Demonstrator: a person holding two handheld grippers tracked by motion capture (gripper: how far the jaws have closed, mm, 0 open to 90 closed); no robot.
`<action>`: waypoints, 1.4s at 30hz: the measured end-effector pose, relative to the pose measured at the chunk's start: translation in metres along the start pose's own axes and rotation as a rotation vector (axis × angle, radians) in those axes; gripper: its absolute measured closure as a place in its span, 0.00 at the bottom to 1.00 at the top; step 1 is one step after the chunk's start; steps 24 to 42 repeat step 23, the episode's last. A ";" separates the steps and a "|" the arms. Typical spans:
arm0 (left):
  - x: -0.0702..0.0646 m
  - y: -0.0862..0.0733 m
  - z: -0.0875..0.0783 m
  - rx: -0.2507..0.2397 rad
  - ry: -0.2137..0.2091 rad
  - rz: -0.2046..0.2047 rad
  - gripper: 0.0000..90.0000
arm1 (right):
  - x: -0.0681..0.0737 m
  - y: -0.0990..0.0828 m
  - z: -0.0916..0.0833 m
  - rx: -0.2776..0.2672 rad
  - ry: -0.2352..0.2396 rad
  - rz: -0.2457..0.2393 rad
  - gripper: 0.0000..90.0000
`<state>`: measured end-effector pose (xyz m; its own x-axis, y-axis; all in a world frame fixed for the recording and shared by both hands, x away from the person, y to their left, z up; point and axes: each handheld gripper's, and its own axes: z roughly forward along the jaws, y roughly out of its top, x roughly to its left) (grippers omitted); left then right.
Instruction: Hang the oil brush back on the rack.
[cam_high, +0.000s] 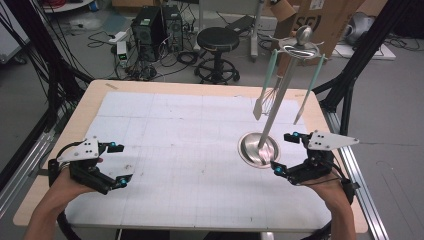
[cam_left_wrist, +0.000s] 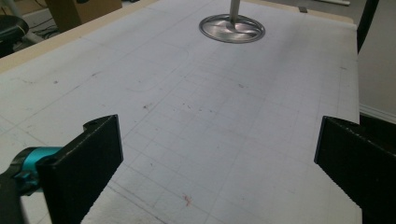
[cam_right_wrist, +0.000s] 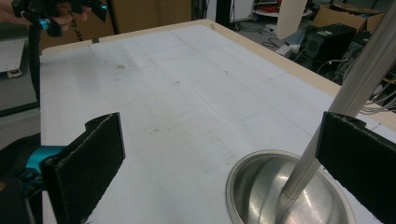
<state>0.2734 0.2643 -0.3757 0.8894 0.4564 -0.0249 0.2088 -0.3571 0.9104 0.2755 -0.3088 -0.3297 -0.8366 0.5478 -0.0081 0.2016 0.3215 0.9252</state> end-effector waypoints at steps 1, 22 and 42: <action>0.000 0.000 0.000 -0.004 -0.002 -0.002 0.02 | 0.000 -0.002 0.002 -0.007 0.003 0.003 0.00; -0.003 -0.002 0.001 -0.031 0.004 0.000 0.02 | -0.006 -0.037 0.010 -0.069 0.006 0.067 0.00; -0.003 -0.002 0.002 -0.030 0.002 0.000 0.02 | -0.006 -0.037 0.010 -0.070 0.006 0.065 0.00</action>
